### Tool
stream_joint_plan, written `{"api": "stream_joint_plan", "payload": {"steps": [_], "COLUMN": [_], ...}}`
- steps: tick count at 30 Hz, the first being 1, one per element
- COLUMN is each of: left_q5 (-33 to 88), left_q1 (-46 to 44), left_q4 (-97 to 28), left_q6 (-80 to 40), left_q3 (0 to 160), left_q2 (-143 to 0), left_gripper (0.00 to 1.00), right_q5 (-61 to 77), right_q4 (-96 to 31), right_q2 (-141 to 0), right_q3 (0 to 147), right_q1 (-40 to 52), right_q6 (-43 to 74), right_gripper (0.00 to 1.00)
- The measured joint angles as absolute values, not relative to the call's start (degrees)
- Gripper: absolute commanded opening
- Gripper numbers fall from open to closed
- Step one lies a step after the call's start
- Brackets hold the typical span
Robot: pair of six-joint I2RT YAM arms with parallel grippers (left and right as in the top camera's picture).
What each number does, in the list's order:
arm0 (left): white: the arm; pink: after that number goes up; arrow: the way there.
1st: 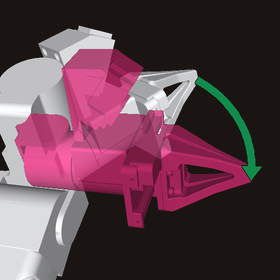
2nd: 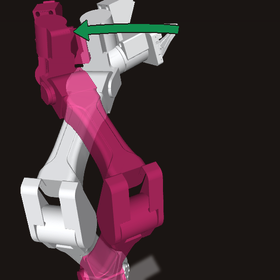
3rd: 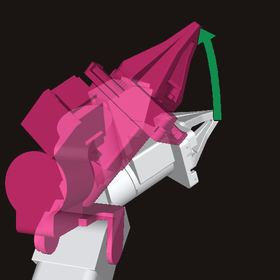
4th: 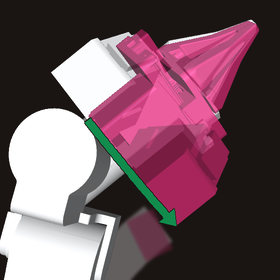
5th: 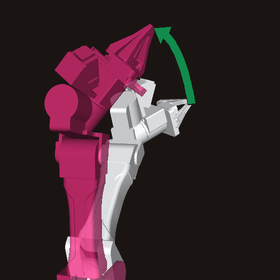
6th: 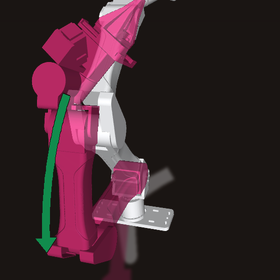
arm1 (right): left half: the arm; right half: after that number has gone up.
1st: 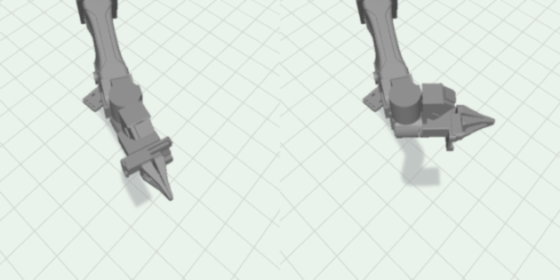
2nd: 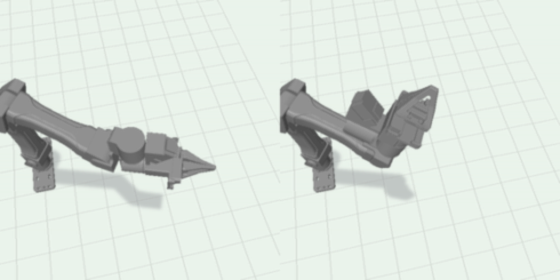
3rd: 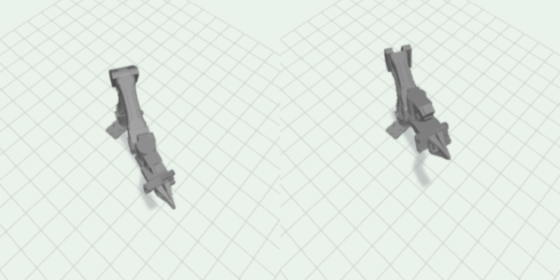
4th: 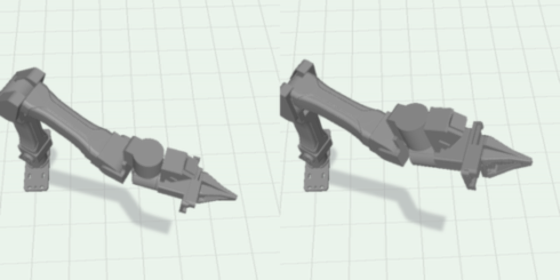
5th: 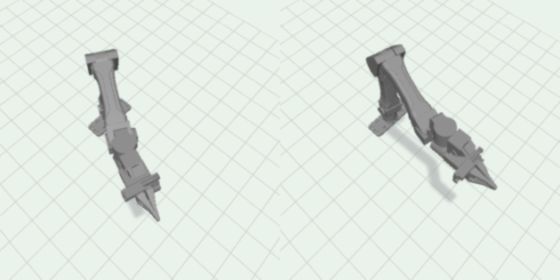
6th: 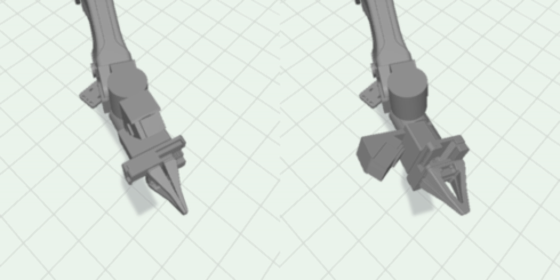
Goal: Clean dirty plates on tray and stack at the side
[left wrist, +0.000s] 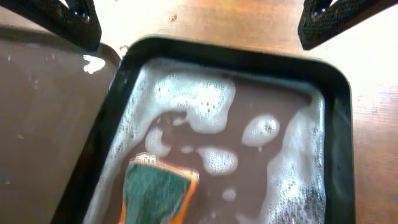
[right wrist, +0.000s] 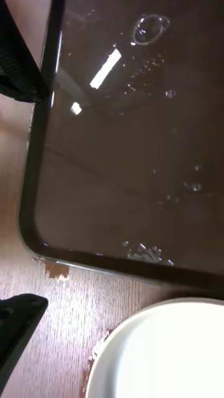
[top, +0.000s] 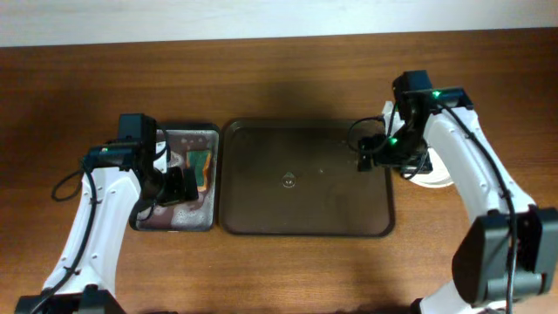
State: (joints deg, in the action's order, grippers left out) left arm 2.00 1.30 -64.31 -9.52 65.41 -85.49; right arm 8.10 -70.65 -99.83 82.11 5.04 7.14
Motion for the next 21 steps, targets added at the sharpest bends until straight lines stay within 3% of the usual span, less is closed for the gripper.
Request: {"api": "stream_joint_plan", "payload": {"steps": [4, 12, 21], "left_q5": [2.2, 2.8, 2.8], "left_q1": [1.3, 1.3, 1.3], "left_q4": [-61.9, -46.9, -46.6], "left_q6": [-9.5, -8.8, -8.8], "left_q3": [62.5, 43.8, 42.8], "left_q2": [-75.3, -37.5, -34.0], "left_gripper": [0.99, 0.99, 0.99], "right_q5": [5.3, -0.5, -1.3], "right_q4": [-64.5, -55.0, -55.9], "right_q2": [-87.4, -52.8, -49.4], "right_q3": [75.5, 59.7, 59.0], "right_q1": [7.7, 9.5, 9.5], "right_q6": [9.0, 9.3, 9.3], "right_gripper": [0.99, 0.99, 0.99]}}
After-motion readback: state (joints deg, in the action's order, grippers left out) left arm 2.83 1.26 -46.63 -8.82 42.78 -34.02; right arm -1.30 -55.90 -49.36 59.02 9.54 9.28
